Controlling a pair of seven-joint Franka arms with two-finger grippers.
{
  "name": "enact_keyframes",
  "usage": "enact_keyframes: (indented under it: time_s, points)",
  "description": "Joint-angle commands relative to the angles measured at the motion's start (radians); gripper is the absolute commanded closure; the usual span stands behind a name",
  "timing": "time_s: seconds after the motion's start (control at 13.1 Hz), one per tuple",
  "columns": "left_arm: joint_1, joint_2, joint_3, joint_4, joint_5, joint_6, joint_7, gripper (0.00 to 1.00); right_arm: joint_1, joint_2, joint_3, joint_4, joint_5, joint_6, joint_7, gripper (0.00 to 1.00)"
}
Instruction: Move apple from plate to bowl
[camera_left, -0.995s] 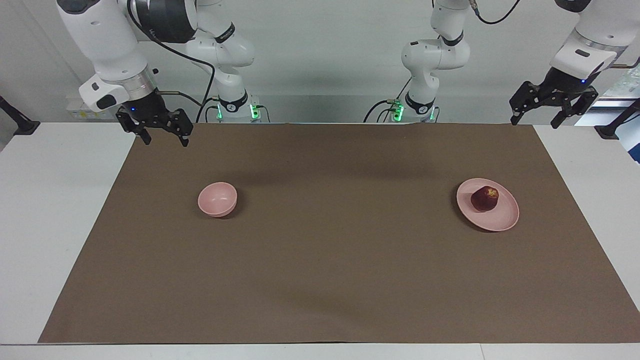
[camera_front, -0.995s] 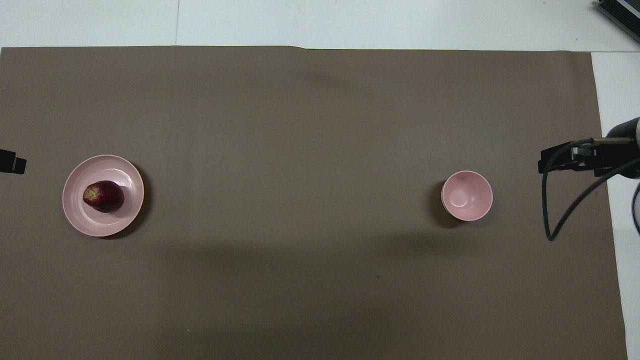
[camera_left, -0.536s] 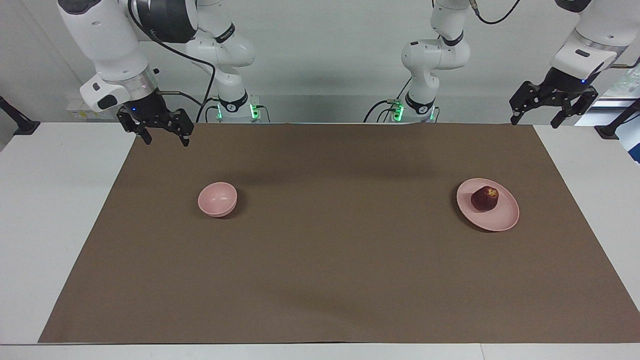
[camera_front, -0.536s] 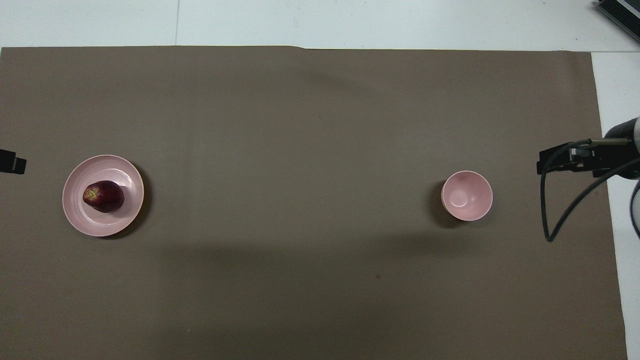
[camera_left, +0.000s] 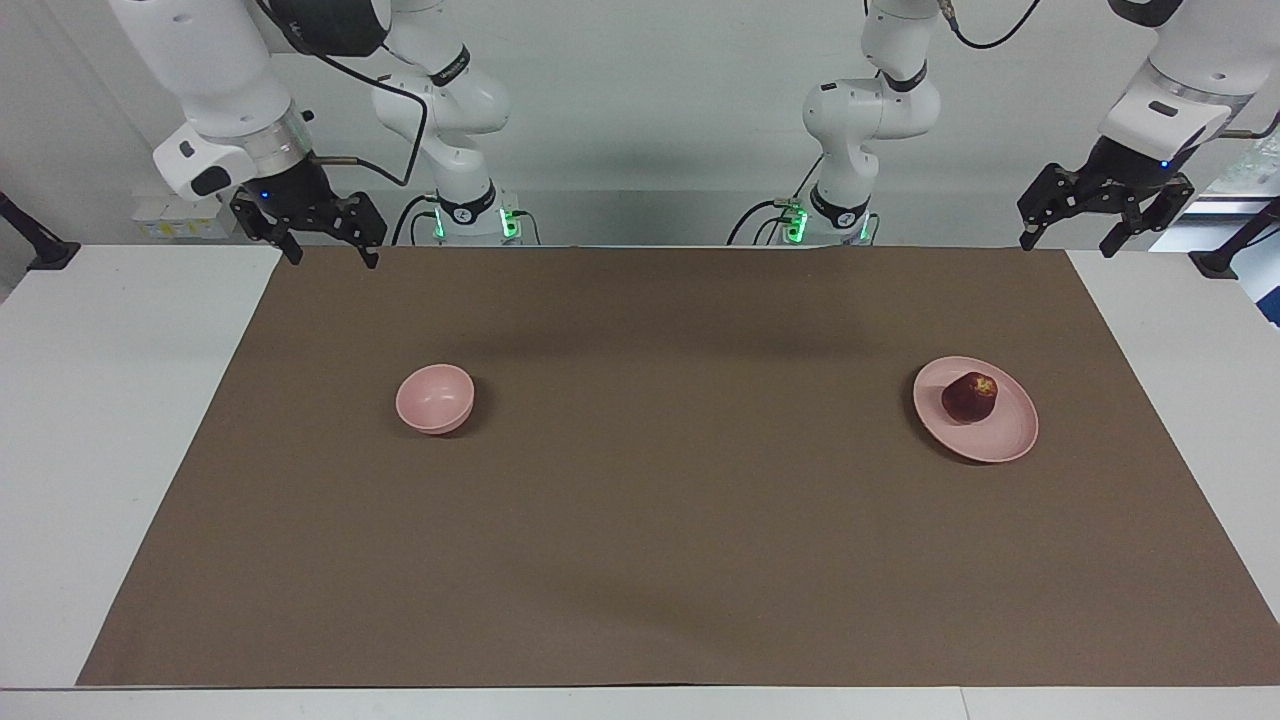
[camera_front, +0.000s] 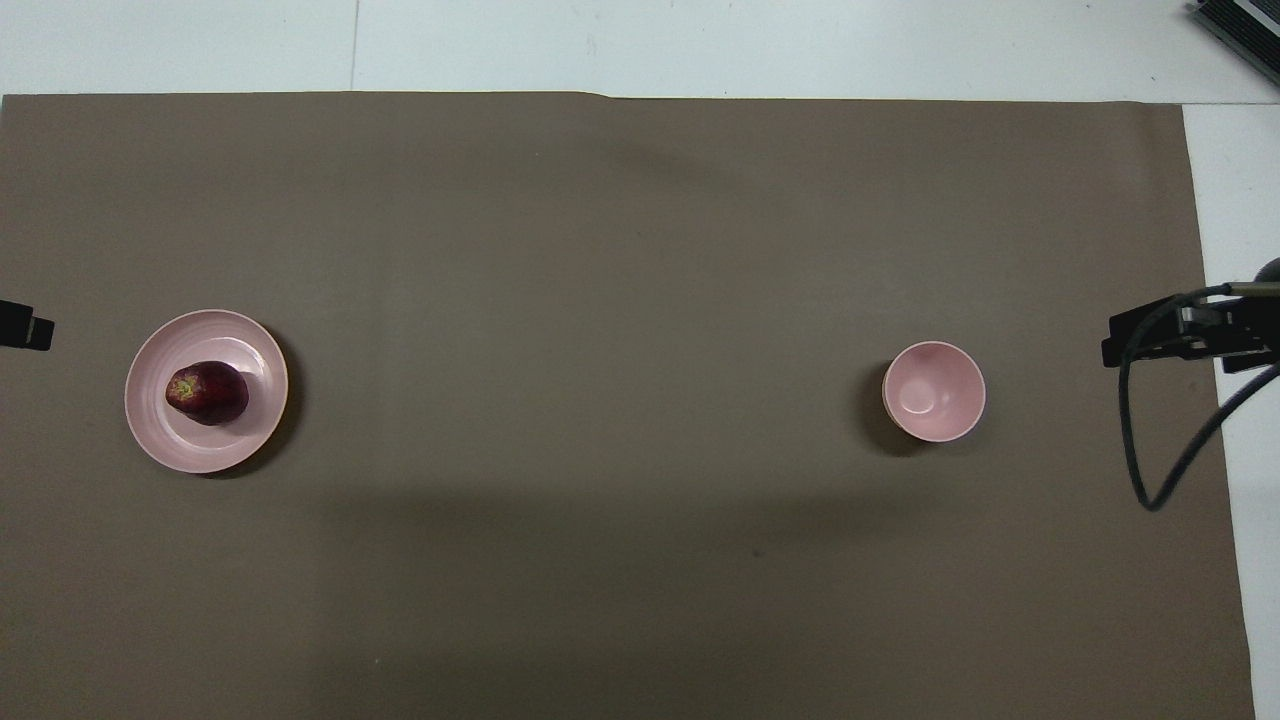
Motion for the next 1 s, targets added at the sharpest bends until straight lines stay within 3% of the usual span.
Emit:
enact_keyframes:
  time_s: [0.0,0.23,0.46,0.92]
  points:
    - [0.015,-0.027,0.0,-0.04,0.0,0.027,0.009,0.0,-0.008,0.035,0.025,0.067,0.006,-0.031,0.0,0.0]
    - [0.015,-0.053,0.0,-0.102,-0.002,0.05,0.007,0.0,-0.009,0.028,0.025,0.052,0.035,-0.003,0.003,0.0]
    - [0.015,-0.095,0.0,-0.251,-0.002,0.131,0.004,0.0,-0.015,0.016,0.025,0.015,0.113,0.001,0.027,0.0]
    - [0.03,-0.096,0.0,-0.495,-0.003,0.43,0.002,0.0,-0.02,0.019,0.024,-0.12,0.367,0.032,0.104,0.0]
